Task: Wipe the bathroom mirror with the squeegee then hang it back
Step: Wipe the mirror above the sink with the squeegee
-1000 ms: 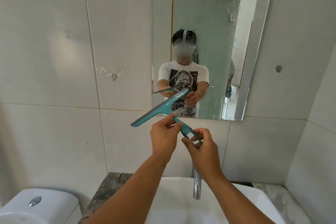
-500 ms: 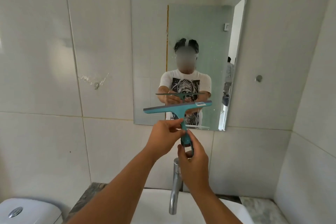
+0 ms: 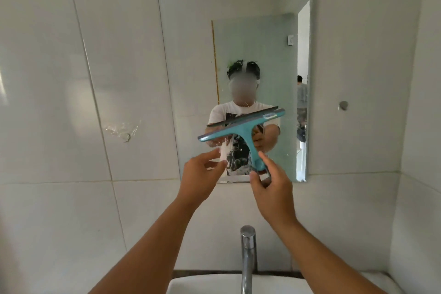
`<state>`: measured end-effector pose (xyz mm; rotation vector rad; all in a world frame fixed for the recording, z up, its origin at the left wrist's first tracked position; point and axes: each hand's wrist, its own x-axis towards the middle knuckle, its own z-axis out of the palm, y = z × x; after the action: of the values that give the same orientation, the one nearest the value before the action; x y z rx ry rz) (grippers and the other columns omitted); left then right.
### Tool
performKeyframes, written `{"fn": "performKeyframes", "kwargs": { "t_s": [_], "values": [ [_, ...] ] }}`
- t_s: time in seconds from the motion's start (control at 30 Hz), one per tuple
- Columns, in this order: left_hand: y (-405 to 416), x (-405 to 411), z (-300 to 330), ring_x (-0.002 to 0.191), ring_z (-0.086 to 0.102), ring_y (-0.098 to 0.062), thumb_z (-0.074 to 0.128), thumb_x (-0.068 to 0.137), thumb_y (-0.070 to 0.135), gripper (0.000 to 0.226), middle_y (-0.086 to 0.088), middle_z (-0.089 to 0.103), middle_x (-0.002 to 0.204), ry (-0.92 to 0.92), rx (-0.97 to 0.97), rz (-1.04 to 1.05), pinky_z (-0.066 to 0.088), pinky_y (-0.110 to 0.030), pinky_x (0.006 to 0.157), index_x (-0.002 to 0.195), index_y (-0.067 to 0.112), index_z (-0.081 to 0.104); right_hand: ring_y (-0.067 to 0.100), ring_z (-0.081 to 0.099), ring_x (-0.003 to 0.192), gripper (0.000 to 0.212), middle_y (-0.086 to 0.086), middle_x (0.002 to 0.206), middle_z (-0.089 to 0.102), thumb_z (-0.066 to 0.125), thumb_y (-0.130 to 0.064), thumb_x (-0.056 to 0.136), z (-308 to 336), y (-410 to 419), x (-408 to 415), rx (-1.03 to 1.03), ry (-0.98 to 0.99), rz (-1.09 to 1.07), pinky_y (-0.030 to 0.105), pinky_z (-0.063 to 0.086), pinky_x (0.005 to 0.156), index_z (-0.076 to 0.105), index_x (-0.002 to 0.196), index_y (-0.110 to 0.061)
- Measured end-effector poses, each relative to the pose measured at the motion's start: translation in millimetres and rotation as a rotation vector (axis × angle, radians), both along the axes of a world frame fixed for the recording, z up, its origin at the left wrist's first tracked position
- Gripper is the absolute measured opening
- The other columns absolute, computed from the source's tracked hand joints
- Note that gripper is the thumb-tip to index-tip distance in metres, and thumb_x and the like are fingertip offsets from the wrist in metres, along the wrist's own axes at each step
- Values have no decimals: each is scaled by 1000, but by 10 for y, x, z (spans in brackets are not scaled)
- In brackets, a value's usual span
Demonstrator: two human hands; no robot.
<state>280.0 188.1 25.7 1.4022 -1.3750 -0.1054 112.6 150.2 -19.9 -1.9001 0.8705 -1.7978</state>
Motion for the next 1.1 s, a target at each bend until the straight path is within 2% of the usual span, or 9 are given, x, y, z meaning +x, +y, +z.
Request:
{"fn": "performKeyframes", "kwargs": {
  "t_s": [0.1,0.2,0.3,0.43,0.53,0.73,0.8,0.87,1.1],
  "values": [
    [-57,343,116,94,62,-2,70,88,32,44,13,64,116,7,-61,66,39,-4,68,130,21,62,1,52,71,48,3,103,60,64,-20,92,221,-89,82,-62,33,-60,23,53,70,53,138,-20],
    [-160,702,213,92,63,-9,71,87,31,37,14,60,104,-102,-113,167,44,-13,71,124,25,66,5,49,65,48,1,93,59,65,-22,92,431,-165,211,-136,53,-102,23,50,66,54,138,-21],
    [-287,1014,339,88,58,-7,72,86,32,39,11,56,102,-201,-172,214,51,-25,82,125,26,64,4,51,68,47,0,99,62,65,-24,91,649,-240,357,-206,79,-127,25,55,68,55,137,-21],
    [-415,1263,599,96,49,-8,70,88,35,60,11,46,111,-296,-216,227,46,-24,88,143,26,47,-2,58,81,48,-2,104,61,66,-23,90,966,-289,570,-285,118,-160,9,50,71,56,136,-18],
    [-510,1360,811,106,53,-16,69,88,40,61,1,52,123,-374,-262,234,51,-33,93,142,22,46,-14,57,87,46,-6,103,58,67,-21,90,1217,-317,711,-327,117,-161,1,46,73,57,134,-15],
    [-714,1567,1140,111,54,-23,64,91,41,70,-3,48,133,-502,-258,244,51,-33,92,151,32,28,4,58,81,46,-6,99,60,65,-27,91,1816,-488,926,-422,160,-207,4,45,68,56,136,-24],
    [-784,1617,1228,113,54,-25,65,90,37,71,-4,47,135,-524,-219,238,51,-35,94,151,31,29,5,59,82,45,-8,101,60,64,-32,92,2034,-577,979,-445,180,-245,8,47,69,54,136,-30],
    [-834,1643,1275,112,55,-25,67,89,35,71,-3,47,135,-559,-203,245,51,-35,95,150,29,31,6,60,84,45,-8,101,61,64,-32,93,2251,-624,1016,-464,198,-260,20,54,72,53,136,-34],
    [-888,1681,1301,112,55,-24,71,86,32,76,-1,48,134,-568,-230,246,49,-32,96,151,27,32,15,64,84,43,1,106,66,66,-34,89,2889,-704,1026,-538,296,-239,42,59,77,58,132,-33]
  ]
}}
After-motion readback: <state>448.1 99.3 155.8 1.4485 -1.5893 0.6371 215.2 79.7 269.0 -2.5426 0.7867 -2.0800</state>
